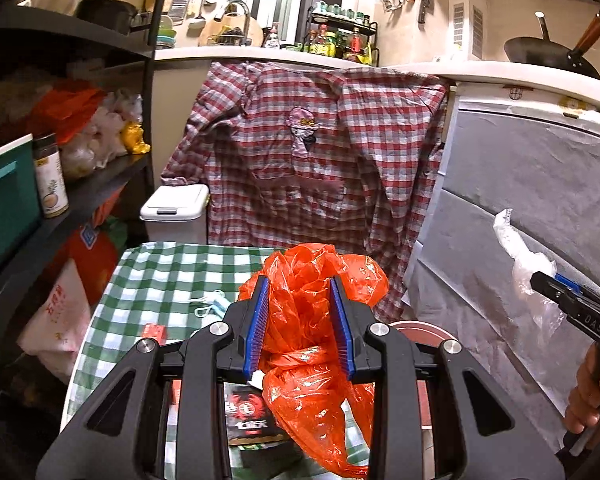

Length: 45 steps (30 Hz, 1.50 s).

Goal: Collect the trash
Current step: 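Carry the clear bag over the pink bucket with the right tool while the left holds the orange bag, then open the right tool to drop the clear bag into the pink bucket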

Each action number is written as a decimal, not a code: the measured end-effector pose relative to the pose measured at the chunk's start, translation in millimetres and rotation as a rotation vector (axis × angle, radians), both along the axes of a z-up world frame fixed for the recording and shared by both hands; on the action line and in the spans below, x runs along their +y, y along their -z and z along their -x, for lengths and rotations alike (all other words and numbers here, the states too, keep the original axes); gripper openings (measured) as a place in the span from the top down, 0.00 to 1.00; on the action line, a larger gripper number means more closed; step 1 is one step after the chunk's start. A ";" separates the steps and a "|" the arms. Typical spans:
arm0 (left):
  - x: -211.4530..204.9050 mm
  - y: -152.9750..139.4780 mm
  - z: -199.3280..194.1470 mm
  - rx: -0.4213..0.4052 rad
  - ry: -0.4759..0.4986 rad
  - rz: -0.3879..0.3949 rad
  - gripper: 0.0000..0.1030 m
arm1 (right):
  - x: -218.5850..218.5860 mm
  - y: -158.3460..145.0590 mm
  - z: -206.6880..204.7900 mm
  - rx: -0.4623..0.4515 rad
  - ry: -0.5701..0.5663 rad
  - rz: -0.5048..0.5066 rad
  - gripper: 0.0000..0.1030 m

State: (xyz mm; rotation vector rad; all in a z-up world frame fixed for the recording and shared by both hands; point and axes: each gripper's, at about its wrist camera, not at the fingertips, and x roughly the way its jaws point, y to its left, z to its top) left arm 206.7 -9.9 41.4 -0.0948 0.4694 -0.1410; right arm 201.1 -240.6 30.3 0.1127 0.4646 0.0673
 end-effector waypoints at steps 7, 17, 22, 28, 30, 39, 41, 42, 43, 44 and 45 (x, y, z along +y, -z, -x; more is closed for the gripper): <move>-33.8 8.2 -8.3 0.017 0.057 -0.003 0.71 | -14.3 7.6 -10.5 0.018 0.023 -0.027 0.58; -73.3 30.1 -30.2 0.056 0.155 -0.009 0.70 | -25.2 16.9 -20.7 0.040 0.043 -0.024 0.58; -93.0 40.9 -43.7 0.078 0.208 -0.018 0.70 | -29.7 19.0 -27.0 0.048 0.048 -0.032 0.58; -115.5 51.0 -56.8 0.086 0.248 -0.023 0.70 | -30.4 23.1 -31.5 0.057 0.057 -0.019 0.58; -121.0 54.7 -61.9 0.092 0.256 -0.028 0.70 | -31.0 24.4 -34.0 0.061 0.059 -0.012 0.58; -130.6 57.2 -70.0 0.105 0.274 -0.013 0.70 | -33.6 28.3 -40.8 0.074 0.062 -0.014 0.57; -133.4 57.9 -73.1 0.113 0.280 -0.008 0.68 | -32.7 29.1 -42.5 0.078 0.060 -0.014 0.54; -134.8 58.4 -74.4 0.119 0.283 -0.007 0.65 | -31.8 29.8 -43.5 0.082 0.060 -0.012 0.52; -135.8 59.0 -75.2 0.123 0.283 -0.007 0.61 | -32.2 30.5 -44.1 0.083 0.063 -0.010 0.51; -136.9 59.7 -76.9 0.130 0.286 -0.003 0.59 | -31.9 31.3 -45.1 0.087 0.067 -0.007 0.49; -137.2 59.6 -77.5 0.131 0.286 -0.001 0.57 | -32.3 31.8 -45.6 0.090 0.067 -0.008 0.48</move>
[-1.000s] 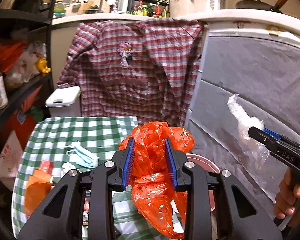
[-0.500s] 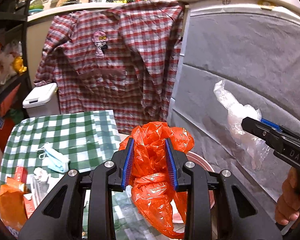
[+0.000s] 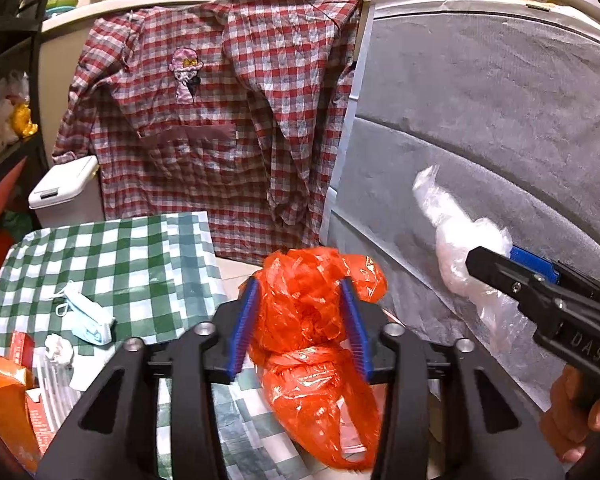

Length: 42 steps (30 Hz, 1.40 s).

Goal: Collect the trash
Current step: 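Open the right tool to drop the clear bag into the pink bucket, then grasp the orange snack bag with the left tool while the right tool grasps the white tissue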

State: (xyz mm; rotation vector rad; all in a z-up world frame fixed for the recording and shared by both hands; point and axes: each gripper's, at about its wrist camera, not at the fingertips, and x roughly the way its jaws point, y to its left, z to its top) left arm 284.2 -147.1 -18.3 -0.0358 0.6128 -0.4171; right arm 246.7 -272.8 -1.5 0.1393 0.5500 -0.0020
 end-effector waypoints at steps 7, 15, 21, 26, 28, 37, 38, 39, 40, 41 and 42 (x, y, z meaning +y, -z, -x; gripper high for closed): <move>4.5 -1.3 0.9 0.000 -0.001 0.013 0.57 | -4.2 3.2 -2.6 0.020 0.010 -0.012 0.40; 14.7 -8.6 8.0 -0.019 -0.006 0.014 0.57 | -1.3 0.9 -0.9 0.011 0.006 -0.010 0.40; 37.6 -18.1 19.3 -0.044 -0.021 0.014 0.58 | 6.1 -7.7 5.7 -0.019 0.006 -0.014 0.40; 72.1 -30.8 29.2 -0.067 -0.054 0.012 0.60 | 17.7 -12.9 11.3 -0.040 -0.006 -0.026 0.43; 89.0 -35.6 32.9 -0.075 -0.075 0.015 0.61 | 23.8 -14.9 12.2 -0.047 -0.018 -0.025 0.47; 177.8 -47.1 48.4 -0.103 -0.200 -0.014 0.65 | 56.5 -19.3 16.3 -0.074 -0.089 -0.023 0.77; 188.9 -47.2 51.4 -0.105 -0.214 -0.024 0.65 | 60.5 -19.5 16.4 -0.078 -0.099 -0.023 0.80; 198.0 -46.6 54.5 -0.107 -0.223 -0.031 0.66 | 63.6 -19.5 16.4 -0.080 -0.107 -0.022 0.82; 207.2 -46.0 58.2 -0.108 -0.230 -0.038 0.66 | 68.3 -19.2 15.9 -0.082 -0.117 -0.020 0.83; 212.8 -45.9 59.4 -0.108 -0.235 -0.042 0.66 | 73.4 -18.7 15.0 -0.083 -0.129 -0.018 0.84; 221.5 -45.0 62.1 -0.106 -0.241 -0.050 0.66 | 78.4 -17.6 14.1 -0.082 -0.140 -0.016 0.84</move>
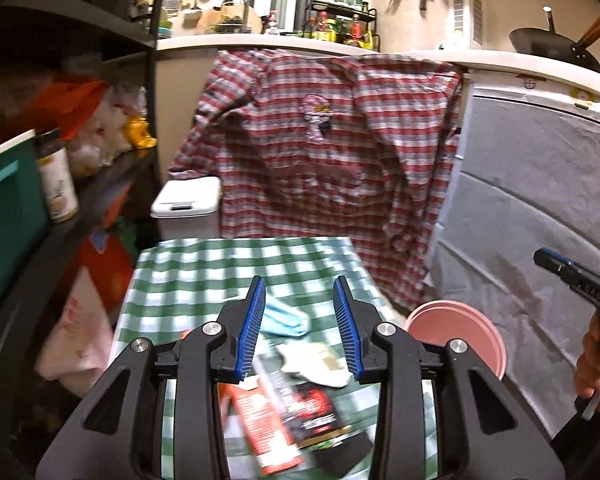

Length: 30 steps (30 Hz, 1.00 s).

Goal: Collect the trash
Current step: 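Grasp the orange snack bag with the left tool while the right tool grasps the white tissue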

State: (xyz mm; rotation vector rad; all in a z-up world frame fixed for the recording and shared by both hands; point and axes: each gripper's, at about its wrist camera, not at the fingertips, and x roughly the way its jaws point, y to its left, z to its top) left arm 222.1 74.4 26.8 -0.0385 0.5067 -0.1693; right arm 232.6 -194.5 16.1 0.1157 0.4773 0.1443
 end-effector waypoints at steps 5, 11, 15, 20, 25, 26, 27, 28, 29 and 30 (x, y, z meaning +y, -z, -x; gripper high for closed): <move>33.5 9.0 5.3 0.047 -0.011 -0.015 0.66 | 25.3 6.7 -6.8 0.008 -0.051 0.027 0.84; 62.5 32.3 -1.6 0.166 -0.016 -0.007 0.68 | 62.2 20.1 -23.1 0.037 -0.132 0.056 0.84; 68.5 48.3 -3.9 0.225 -0.003 -0.011 0.68 | 85.6 31.4 -31.8 0.061 -0.186 0.085 0.84; 63.0 67.4 -11.9 0.296 0.023 -0.048 0.68 | 113.8 53.2 -47.7 0.124 -0.257 0.102 0.84; 61.1 80.2 -20.4 0.347 0.026 -0.064 0.80 | 136.8 76.8 -61.9 0.183 -0.320 0.128 0.84; 61.7 81.8 -21.8 0.353 0.026 -0.064 0.84 | 141.9 82.7 -66.0 0.198 -0.333 0.134 0.84; 62.1 83.5 -23.1 0.361 0.026 -0.067 0.91 | 146.2 87.8 -69.9 0.213 -0.346 0.139 0.84; 62.8 84.4 -24.8 0.367 0.028 -0.069 0.94 | 149.8 92.1 -72.9 0.227 -0.356 0.145 0.83; 63.8 85.4 -25.9 0.371 0.028 -0.069 0.94 | 152.6 95.7 -74.9 0.238 -0.363 0.151 0.83; 65.0 85.7 -26.6 0.373 0.028 -0.068 0.95 | 156.1 100.5 -77.9 0.250 -0.371 0.160 0.83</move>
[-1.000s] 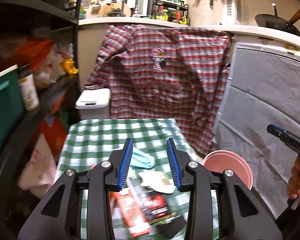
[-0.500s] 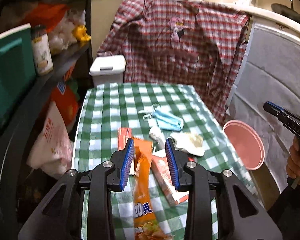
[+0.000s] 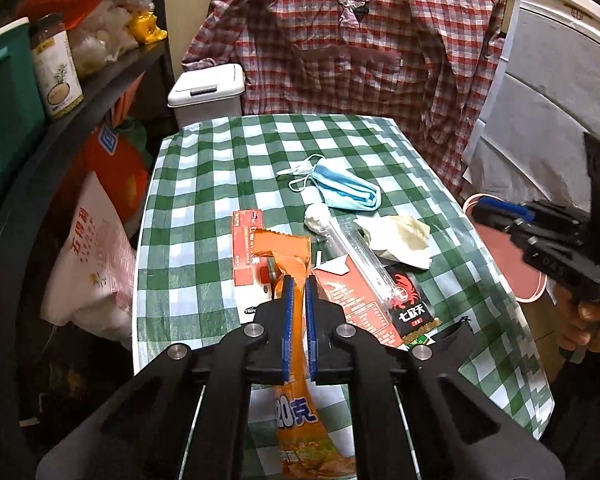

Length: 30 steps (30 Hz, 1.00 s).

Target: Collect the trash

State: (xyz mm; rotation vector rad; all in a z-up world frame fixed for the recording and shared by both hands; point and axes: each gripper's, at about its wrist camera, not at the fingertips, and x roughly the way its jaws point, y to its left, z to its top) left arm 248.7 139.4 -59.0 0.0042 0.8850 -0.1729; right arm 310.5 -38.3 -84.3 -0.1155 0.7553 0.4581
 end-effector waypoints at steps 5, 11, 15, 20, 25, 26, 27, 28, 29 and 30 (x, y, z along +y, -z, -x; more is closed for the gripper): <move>3.9 -4.1 -0.4 -0.012 -0.006 0.016 0.98 | 13.2 18.2 -13.4 0.051 -0.036 0.022 0.83; 5.8 -10.5 0.0 -0.033 -0.026 0.020 0.98 | 29.9 38.8 -28.5 0.085 -0.066 0.081 0.83; 7.3 -10.9 -0.2 -0.036 -0.035 0.011 0.98 | 34.1 47.2 -34.3 0.090 -0.054 0.134 0.83; 8.3 -14.0 0.3 -0.045 -0.041 0.007 0.98 | 32.8 48.2 -35.0 0.084 -0.051 0.149 0.98; 6.2 -17.7 2.7 -0.055 -0.043 0.007 0.99 | 27.7 37.8 -29.7 0.047 -0.042 0.144 1.00; 6.0 -18.5 2.9 -0.057 -0.042 0.006 0.99 | 26.4 35.3 -28.8 0.042 -0.038 0.139 1.00; 5.5 -19.0 3.7 -0.060 -0.042 0.004 0.99 | 25.1 32.8 -27.6 0.036 -0.036 0.135 1.00; 4.5 -20.3 4.7 -0.064 -0.042 0.002 0.99 | 23.8 29.7 -26.0 0.030 -0.033 0.130 1.00; 4.0 -21.2 5.3 -0.066 -0.042 0.002 0.99 | 22.5 27.2 -24.9 0.025 -0.031 0.126 1.00; 3.4 -22.6 6.4 -0.069 -0.042 0.002 0.99 | 20.8 23.6 -22.9 0.018 -0.030 0.119 1.00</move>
